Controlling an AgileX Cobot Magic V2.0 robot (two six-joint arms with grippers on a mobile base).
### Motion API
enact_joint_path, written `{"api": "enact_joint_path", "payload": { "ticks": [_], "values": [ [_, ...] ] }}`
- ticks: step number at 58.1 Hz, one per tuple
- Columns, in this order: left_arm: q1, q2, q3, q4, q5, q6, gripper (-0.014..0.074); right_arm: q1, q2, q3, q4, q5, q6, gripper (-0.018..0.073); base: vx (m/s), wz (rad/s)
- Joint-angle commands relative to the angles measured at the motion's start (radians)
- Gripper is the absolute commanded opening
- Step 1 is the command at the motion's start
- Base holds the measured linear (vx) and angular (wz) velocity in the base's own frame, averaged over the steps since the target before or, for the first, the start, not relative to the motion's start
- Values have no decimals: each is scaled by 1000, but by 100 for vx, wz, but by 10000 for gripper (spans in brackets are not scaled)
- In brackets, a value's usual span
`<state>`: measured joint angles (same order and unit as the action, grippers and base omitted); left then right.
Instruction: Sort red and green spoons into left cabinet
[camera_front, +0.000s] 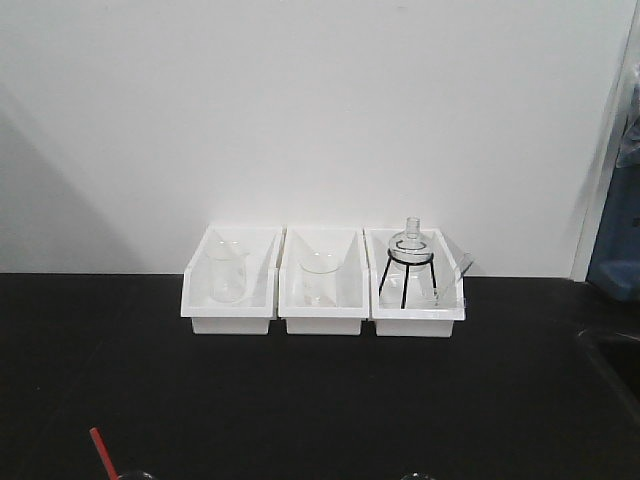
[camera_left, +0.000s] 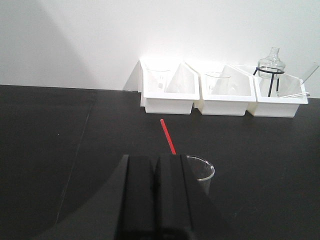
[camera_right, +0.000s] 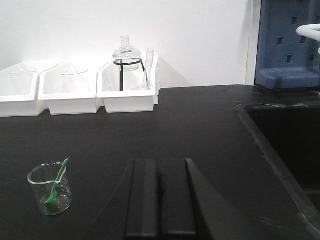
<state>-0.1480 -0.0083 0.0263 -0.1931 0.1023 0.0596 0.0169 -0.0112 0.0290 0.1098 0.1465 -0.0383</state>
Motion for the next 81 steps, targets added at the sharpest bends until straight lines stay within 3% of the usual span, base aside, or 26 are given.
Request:
{"api": "enact_joint_path", "payload": {
  "ticks": [1, 46, 58, 64, 69, 73, 81],
  "values": [
    [-1, -20, -1, -10, -87, -8, 3, -5, -13, 11, -2, -86, -3, -5, 0, 0],
    [-1, -20, -1, -10, -87, -8, 3, -5, -13, 11, -1, -94, 0, -5, 0, 0],
    [-1, -20, -1, -10, -96, -8, 3, -5, -13, 8, 4, -228, 13, -5, 0, 0],
    [-1, -20, -16, -18, -180, -39, 3, -5, -13, -29, 58, -293, 79, -5, 0, 0],
    [-1, -20, -47, -66, -243, -114, 3, -5, -13, -88, 77, -254, 103, -5, 0, 0],
    [-1, -20, -92, -73, -229, -162, 3, -5, -11, -167, 74, -178, 93, -5, 0, 0],
    [-3, 32, -228, -51, -120, -159, 3, -5, 57, -323, 75, -27, 38, -5, 0, 0]
  ]
}}
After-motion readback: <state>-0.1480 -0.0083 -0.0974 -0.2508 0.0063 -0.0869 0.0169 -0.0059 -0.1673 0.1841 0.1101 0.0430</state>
